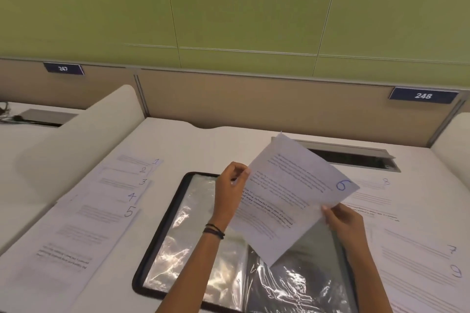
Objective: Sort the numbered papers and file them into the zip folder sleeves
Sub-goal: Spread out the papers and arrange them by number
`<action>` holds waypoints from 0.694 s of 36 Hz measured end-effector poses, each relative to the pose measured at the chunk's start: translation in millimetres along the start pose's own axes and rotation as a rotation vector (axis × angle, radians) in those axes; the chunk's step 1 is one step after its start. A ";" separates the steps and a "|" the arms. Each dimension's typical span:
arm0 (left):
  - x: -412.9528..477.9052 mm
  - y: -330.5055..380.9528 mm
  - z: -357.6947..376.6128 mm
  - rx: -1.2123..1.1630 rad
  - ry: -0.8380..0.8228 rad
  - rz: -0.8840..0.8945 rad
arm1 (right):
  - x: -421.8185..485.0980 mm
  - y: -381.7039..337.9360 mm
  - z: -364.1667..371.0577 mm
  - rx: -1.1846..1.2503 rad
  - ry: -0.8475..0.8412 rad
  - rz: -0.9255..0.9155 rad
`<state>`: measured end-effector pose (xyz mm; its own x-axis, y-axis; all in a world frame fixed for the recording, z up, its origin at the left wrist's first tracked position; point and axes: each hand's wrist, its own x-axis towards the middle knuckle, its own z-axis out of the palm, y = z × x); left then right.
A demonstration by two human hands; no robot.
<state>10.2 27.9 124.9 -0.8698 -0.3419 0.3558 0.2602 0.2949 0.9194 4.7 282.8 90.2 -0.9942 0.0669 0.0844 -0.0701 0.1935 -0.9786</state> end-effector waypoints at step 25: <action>-41.2 -82.3 -116.7 -0.224 0.084 -0.685 | -1.3 7.2 111.9 0.247 0.089 0.214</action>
<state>73.6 -86.4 54.1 -0.8354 -0.4544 -0.3093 -0.2444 -0.1969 0.9495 -3.7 174.5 62.1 -0.9781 0.1681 -0.1226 0.1110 -0.0768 -0.9909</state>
